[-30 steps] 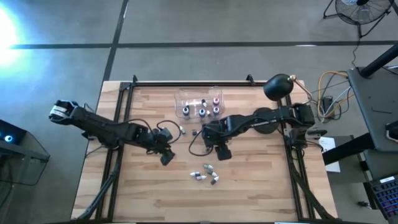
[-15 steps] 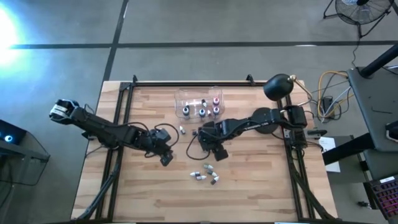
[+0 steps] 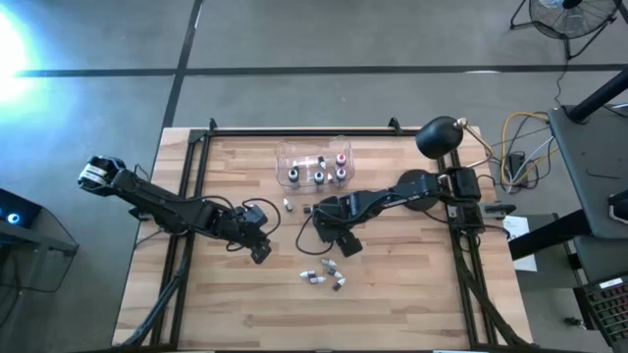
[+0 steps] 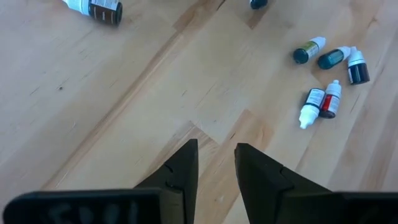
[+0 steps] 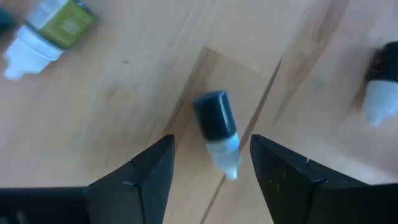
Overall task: Pick & Place food coloring
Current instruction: Put the small black food coloring bottle into the transparent bin
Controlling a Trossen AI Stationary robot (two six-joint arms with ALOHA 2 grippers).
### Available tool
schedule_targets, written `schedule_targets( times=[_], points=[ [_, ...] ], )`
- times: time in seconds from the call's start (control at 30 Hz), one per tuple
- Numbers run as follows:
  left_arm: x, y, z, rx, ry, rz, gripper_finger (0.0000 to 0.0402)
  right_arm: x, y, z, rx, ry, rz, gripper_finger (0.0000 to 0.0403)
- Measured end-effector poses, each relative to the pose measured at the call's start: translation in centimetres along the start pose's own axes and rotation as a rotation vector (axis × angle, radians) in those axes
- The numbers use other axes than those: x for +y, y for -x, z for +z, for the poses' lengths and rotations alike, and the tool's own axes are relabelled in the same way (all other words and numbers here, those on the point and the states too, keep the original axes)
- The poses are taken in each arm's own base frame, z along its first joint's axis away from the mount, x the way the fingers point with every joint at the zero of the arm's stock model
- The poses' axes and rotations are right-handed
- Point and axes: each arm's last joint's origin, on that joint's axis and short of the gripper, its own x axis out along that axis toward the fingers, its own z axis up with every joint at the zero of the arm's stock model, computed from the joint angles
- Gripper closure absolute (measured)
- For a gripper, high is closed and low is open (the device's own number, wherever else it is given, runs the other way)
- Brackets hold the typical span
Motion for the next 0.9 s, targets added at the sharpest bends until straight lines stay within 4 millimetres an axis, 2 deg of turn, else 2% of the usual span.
schedule_targets(
  times=[0.13, 0.27, 0.47, 0.57, 0.63, 0.73, 0.9],
  points=[
    [0.0, 0.0, -0.1, 0.002, 0.000, -0.002, 0.0321, 0.1, -0.9, -0.4, 0.014, -0.011, 0.002, 0.0216],
    [-0.1, 0.1, -0.3, 0.011, 0.003, -0.005, 0.0321, 0.2, -0.9, -0.5, 0.020, -0.048, 0.000, 0.0240],
    [-0.2, 0.1, -0.4, 0.016, 0.002, -0.006, 0.0321, -0.1, -0.5, 0.2, 0.004, -0.080, -0.032, 0.0314],
    [-0.2, 0.1, -0.4, 0.016, 0.002, -0.005, 0.0321, -0.6, -0.1, 0.6, -0.014, -0.143, -0.050, 0.0351],
    [-0.2, 0.1, -0.4, 0.016, 0.002, -0.005, 0.0321, -1.0, 0.4, 1.0, -0.032, -0.203, -0.056, 0.0361],
    [-0.2, 0.1, -0.4, 0.016, 0.001, -0.006, 0.0321, -1.7, 2.1, 1.7, -0.067, -0.301, -0.084, 0.0361],
    [-0.2, 0.1, -0.4, 0.012, -0.005, -0.003, 0.0321, -4.4, 9.3, 2.7, -0.216, -0.415, -0.416, 0.0340]
  ],
)
